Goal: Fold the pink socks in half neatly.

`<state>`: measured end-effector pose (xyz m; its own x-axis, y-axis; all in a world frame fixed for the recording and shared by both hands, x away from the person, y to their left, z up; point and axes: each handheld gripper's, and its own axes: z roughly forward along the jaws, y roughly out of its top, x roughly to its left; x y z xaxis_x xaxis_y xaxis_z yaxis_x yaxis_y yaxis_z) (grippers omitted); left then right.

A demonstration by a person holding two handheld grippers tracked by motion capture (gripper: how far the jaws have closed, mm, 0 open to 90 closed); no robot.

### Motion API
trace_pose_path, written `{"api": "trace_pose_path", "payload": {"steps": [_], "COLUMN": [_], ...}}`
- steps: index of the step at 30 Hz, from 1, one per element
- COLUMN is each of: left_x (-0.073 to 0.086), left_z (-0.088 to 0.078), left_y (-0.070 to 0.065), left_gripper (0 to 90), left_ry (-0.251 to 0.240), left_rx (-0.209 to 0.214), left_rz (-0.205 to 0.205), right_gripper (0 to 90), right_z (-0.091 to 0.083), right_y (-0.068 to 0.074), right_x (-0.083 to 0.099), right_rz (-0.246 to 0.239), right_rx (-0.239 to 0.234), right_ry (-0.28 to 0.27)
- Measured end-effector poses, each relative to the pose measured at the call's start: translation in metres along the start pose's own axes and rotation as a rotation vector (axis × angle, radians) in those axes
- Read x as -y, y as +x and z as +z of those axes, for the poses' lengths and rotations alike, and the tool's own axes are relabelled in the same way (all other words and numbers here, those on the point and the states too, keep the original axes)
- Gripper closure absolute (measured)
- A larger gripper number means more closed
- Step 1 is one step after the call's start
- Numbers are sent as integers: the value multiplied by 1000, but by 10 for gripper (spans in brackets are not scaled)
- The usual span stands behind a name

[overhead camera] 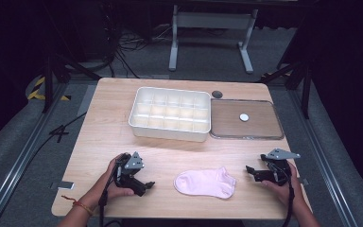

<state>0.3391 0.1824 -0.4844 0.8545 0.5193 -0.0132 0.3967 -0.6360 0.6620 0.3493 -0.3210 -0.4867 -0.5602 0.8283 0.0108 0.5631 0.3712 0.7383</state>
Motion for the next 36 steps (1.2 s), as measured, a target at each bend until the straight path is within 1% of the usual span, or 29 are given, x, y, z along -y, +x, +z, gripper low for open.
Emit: {"api": "trace_pose_path", "payload": {"steps": [1, 6, 7, 20, 21, 23, 24, 25, 27, 30, 32, 33, 36], "left_x": [0, 0, 1, 2, 2, 2, 2, 2, 2, 1, 1, 1, 1], "left_z": [0, 0, 0, -1, -1, -2, -2, -2, -2, -2, -2, -2, -2], "left_y": [0, 1, 1, 2, 1, 1, 1, 1, 1, 1, 1, 1, 1], "left_gripper": [0, 2, 2, 2, 2, 2, 2, 2, 2, 3, 3, 3, 5], "left_ry": [-2, -1, -4, 1, 1, 1, 2, 1, 1, 3, 4, 4, 7], "left_rx": [1, -3, -4, -5, -5, -7, -8, -9, -10, -12, -12, -12, -14], "left_rz": [-5, -2, -8, -6, -6, -6, -6, -6, -7, -7, -7, -7, -5], "right_gripper": [181, 181, 181, 192, 205, 258, 290, 318, 355, 441, 488, 509, 548], "right_z": [0, 0, 0, -2, -2, -4, -5, -7, -10, -15, -17, -18, -19], "right_y": [0, 0, 0, 0, 0, 0, 0, 0, 2, 9, 17, 20, 28], "right_x": [0, 0, 0, 1, 2, 3, 3, 3, 1, -4, -8, -10, -14], "right_rz": [0, 1, 0, -4, -7, 2, -2, 0, -6, -30, -62, -74, -88], "right_rx": [0, 0, 0, -8, -9, -11, -11, -20, -43, -73, -87, -98, -131], "right_ry": [0, 0, 0, -1, -1, -9, -9, -12, -36, -62, -78, -83, -99]}}
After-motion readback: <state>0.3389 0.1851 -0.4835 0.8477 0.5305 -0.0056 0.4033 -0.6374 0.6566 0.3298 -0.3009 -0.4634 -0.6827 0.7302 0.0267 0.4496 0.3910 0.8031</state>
